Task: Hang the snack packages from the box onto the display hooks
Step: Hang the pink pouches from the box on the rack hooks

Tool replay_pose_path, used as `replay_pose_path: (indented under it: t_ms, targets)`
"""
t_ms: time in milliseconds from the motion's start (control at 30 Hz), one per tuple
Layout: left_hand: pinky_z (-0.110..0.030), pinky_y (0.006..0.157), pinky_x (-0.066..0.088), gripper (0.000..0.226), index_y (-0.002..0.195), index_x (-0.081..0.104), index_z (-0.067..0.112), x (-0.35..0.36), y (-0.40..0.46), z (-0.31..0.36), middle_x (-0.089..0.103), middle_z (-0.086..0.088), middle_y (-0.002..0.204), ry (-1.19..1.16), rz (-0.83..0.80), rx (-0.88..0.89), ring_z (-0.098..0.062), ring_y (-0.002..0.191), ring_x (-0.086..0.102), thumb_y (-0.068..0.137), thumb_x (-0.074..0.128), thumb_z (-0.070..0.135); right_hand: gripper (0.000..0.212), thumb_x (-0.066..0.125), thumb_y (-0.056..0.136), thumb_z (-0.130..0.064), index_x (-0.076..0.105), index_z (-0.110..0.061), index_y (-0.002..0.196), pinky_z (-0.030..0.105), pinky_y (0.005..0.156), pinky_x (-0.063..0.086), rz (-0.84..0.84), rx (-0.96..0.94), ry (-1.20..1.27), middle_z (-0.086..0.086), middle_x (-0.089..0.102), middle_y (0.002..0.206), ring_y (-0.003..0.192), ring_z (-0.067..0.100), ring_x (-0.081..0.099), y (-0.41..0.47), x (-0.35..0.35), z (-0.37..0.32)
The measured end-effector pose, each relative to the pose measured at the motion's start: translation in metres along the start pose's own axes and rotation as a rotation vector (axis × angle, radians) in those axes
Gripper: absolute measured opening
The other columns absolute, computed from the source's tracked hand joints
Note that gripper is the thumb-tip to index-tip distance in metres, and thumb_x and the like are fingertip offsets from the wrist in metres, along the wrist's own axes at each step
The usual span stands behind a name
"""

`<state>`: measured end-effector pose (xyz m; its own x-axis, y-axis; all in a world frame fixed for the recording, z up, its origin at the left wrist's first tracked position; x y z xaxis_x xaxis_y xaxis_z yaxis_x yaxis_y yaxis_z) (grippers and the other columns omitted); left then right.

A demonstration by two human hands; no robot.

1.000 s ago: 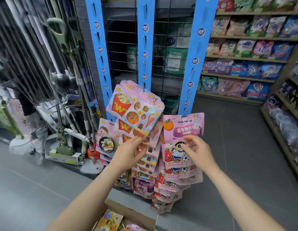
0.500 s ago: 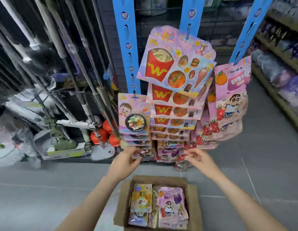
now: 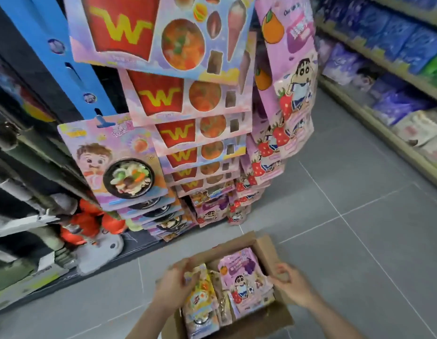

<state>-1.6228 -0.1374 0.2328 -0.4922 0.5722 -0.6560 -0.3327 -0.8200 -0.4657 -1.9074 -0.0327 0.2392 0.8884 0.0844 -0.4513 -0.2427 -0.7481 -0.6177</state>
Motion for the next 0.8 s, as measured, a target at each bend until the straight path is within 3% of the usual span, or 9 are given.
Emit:
replay_pose_path:
  t_ms: [67, 167, 233, 333, 433, 467, 567, 700, 800]
  targets:
    - [-0.033, 0.077, 0.051, 0.026, 0.087, 0.049, 0.046, 0.025, 0.024, -0.010, 0.065, 0.006, 0.085, 0.010, -0.052, -0.036, -0.008, 0.078, 0.062, 0.072, 0.041, 0.065, 0.022, 0.069, 0.081, -0.016, 0.053, -0.019, 0.095, -0.001, 0.066, 0.037, 0.047, 0.020, 0.009, -0.010, 0.053, 0.086, 0.085, 0.010, 0.053, 0.021, 0.015, 0.025]
    - [-0.019, 0.066, 0.044, 0.018, 0.073, 0.041, 0.042, 0.075, 0.063, -0.032, 0.052, 0.014, 0.066, 0.120, -0.167, -0.037, 0.003, 0.060, 0.048, 0.086, 0.051, 0.050, 0.019, 0.071, 0.078, -0.026, 0.054, -0.025, 0.086, 0.009, 0.064, 0.038, 0.095, 0.058, 0.061, -0.012, 0.055, 0.084, 0.090, 0.014, 0.054, 0.064, 0.050, 0.074]
    - [-0.023, 0.077, 0.049, 0.010, 0.076, 0.054, 0.040, 0.115, 0.090, -0.061, 0.062, 0.011, 0.076, 0.084, -0.194, -0.004, -0.005, 0.073, 0.059, 0.080, 0.054, 0.049, 0.037, 0.069, 0.075, -0.039, 0.055, -0.021, 0.104, 0.008, 0.065, 0.036, 0.084, 0.077, 0.072, -0.008, 0.054, 0.096, 0.095, 0.012, 0.053, 0.094, 0.080, 0.111]
    - [-0.024, 0.077, 0.050, 0.027, 0.089, 0.063, 0.033, 0.193, 0.139, -0.123, 0.068, 0.009, 0.093, 0.081, -0.275, -0.011, -0.011, 0.085, 0.064, 0.075, 0.050, 0.052, 0.055, 0.072, 0.076, -0.034, 0.051, -0.014, 0.124, 0.019, 0.082, 0.042, 0.130, 0.142, 0.105, -0.004, 0.052, 0.110, 0.101, 0.011, 0.052, 0.147, 0.125, 0.166]
    - [-0.024, 0.070, 0.040, 0.020, 0.089, 0.054, 0.030, 0.256, 0.174, -0.160, 0.060, 0.011, 0.077, 0.073, -0.297, -0.001, 0.000, 0.069, 0.056, 0.081, 0.055, 0.048, 0.079, 0.071, 0.067, -0.056, 0.045, -0.015, 0.129, 0.022, 0.095, 0.039, 0.160, 0.125, 0.036, 0.002, 0.053, 0.117, 0.107, 0.016, 0.053, 0.195, 0.164, 0.215]
    - [-0.027, 0.068, 0.038, 0.018, 0.090, 0.053, 0.027, 0.277, 0.184, -0.173, 0.060, 0.007, 0.075, 0.087, -0.306, -0.004, -0.004, 0.068, 0.058, 0.084, 0.058, 0.043, 0.077, 0.070, 0.070, -0.052, 0.041, -0.017, 0.133, 0.021, 0.095, 0.036, 0.156, 0.142, 0.005, 0.002, 0.048, 0.125, 0.114, 0.017, 0.051, 0.209, 0.176, 0.228]
    - [-0.032, 0.073, 0.041, 0.041, 0.107, 0.054, 0.007, 0.331, 0.206, -0.201, 0.067, -0.015, 0.098, 0.047, -0.309, -0.070, -0.033, 0.095, 0.062, 0.087, 0.058, 0.042, 0.079, 0.071, 0.075, -0.039, 0.030, -0.024, 0.141, 0.032, 0.105, 0.034, 0.215, 0.163, -0.049, 0.007, 0.027, 0.149, 0.134, 0.023, 0.035, 0.245, 0.209, 0.268]
    - [-0.024, 0.073, 0.043, 0.049, 0.118, 0.051, 0.008, 0.373, 0.227, -0.213, 0.066, -0.008, 0.106, -0.167, -0.274, -0.194, -0.025, 0.097, 0.062, 0.084, 0.065, 0.040, 0.084, 0.075, 0.072, -0.024, 0.028, -0.023, 0.142, 0.028, 0.098, 0.036, 0.248, 0.215, -0.031, 0.013, 0.025, 0.142, 0.122, 0.028, 0.046, 0.263, 0.230, 0.286]
    - [-0.028, 0.069, 0.054, 0.051, 0.107, 0.058, 0.010, 0.383, 0.234, -0.215, 0.068, -0.006, 0.100, -0.300, -0.213, -0.242, -0.020, 0.088, 0.066, 0.073, 0.073, 0.046, 0.090, 0.078, 0.069, -0.021, 0.025, -0.021, 0.142, 0.030, 0.097, 0.036, 0.273, 0.226, -0.047, 0.013, 0.027, 0.138, 0.122, 0.031, 0.044, 0.266, 0.231, 0.287]
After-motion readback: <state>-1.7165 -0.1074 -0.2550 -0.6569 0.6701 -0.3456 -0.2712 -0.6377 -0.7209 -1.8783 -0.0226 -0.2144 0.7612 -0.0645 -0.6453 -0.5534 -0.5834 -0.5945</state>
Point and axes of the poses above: each hand's wrist, its own y-axis towards the middle knuckle, its own x-axis out of the palm, z = x × y, the point moved 1 cm from there along y, towards the middle knuckle
